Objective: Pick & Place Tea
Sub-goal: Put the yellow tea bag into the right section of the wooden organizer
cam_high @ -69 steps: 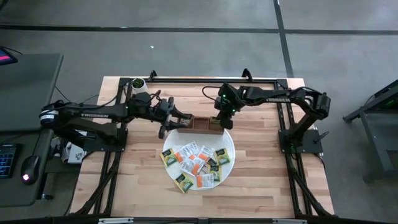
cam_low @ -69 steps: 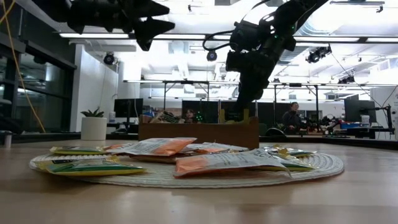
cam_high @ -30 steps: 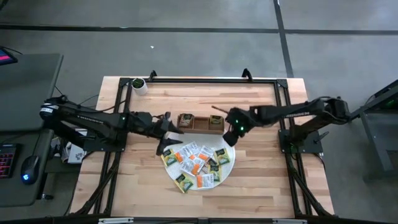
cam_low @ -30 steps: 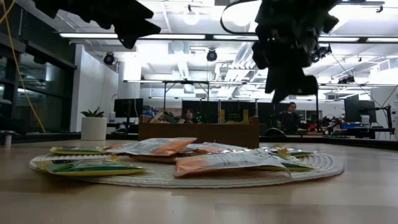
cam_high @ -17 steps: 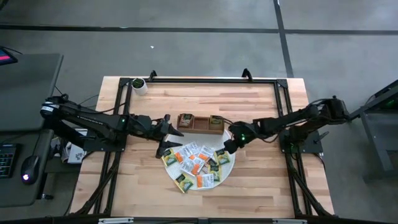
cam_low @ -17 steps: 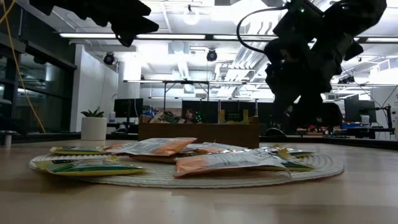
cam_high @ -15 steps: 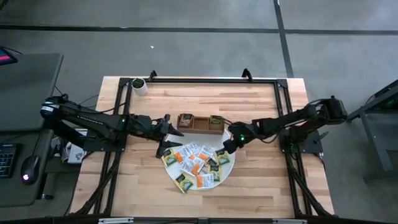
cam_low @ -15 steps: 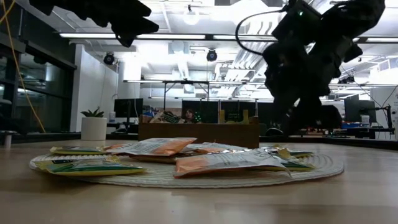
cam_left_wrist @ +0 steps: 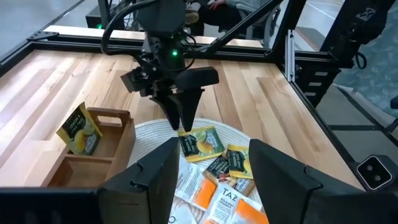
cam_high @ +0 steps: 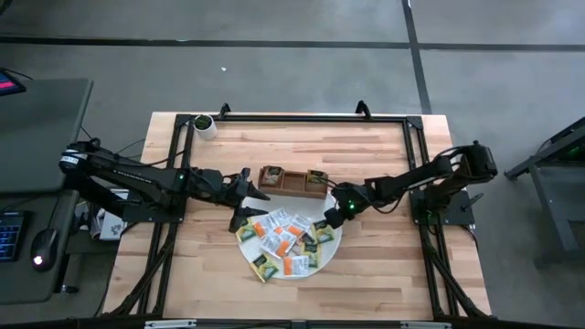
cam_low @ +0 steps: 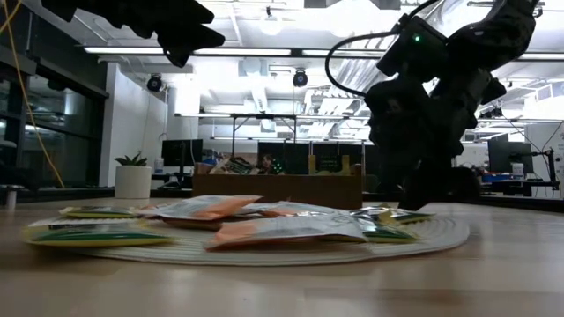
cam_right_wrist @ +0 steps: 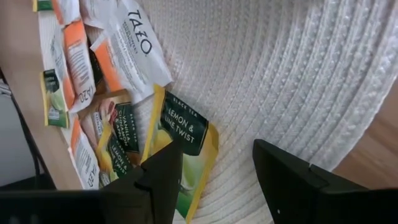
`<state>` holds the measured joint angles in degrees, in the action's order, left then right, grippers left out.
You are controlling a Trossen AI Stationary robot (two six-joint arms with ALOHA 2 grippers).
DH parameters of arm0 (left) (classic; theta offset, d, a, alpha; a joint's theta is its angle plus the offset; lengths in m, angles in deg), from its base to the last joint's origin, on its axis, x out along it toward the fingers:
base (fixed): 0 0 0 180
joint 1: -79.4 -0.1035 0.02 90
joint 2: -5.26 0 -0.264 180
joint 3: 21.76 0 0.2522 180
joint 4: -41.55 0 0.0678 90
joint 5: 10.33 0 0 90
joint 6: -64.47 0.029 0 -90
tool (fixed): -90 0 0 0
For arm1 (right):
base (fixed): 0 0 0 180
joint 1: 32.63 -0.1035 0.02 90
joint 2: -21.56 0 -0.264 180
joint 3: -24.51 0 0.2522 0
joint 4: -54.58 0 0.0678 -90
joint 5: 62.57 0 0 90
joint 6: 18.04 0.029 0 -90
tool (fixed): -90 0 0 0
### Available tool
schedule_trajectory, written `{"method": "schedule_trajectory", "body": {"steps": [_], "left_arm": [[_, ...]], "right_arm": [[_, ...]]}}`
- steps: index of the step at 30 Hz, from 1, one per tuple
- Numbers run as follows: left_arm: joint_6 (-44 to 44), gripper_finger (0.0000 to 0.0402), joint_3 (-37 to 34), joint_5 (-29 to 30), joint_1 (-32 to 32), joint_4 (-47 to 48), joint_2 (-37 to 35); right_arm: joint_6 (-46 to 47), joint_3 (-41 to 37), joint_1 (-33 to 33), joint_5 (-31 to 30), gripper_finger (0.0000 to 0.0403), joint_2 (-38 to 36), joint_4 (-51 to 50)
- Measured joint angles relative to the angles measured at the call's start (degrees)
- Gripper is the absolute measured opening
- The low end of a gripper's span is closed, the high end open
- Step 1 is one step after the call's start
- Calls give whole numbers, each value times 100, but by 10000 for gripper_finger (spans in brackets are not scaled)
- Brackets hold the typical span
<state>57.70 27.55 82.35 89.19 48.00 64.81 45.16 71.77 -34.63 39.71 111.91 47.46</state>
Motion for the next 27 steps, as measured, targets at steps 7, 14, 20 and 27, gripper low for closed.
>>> {"method": "schedule_trajectory", "body": {"steps": [7,14,20,27], "left_arm": [[0,192,0,-14,0,0,0],[0,192,0,-13,0,0,0],[0,192,0,-13,0,2,0],[0,192,0,-13,0,2,0]], "right_arm": [[-2,0,7,6,193,3,53],[-45,181,7,51,193,6,111],[-63,208,7,-27,193,6,-4],[-25,208,-44,4,193,6,-10]]}}
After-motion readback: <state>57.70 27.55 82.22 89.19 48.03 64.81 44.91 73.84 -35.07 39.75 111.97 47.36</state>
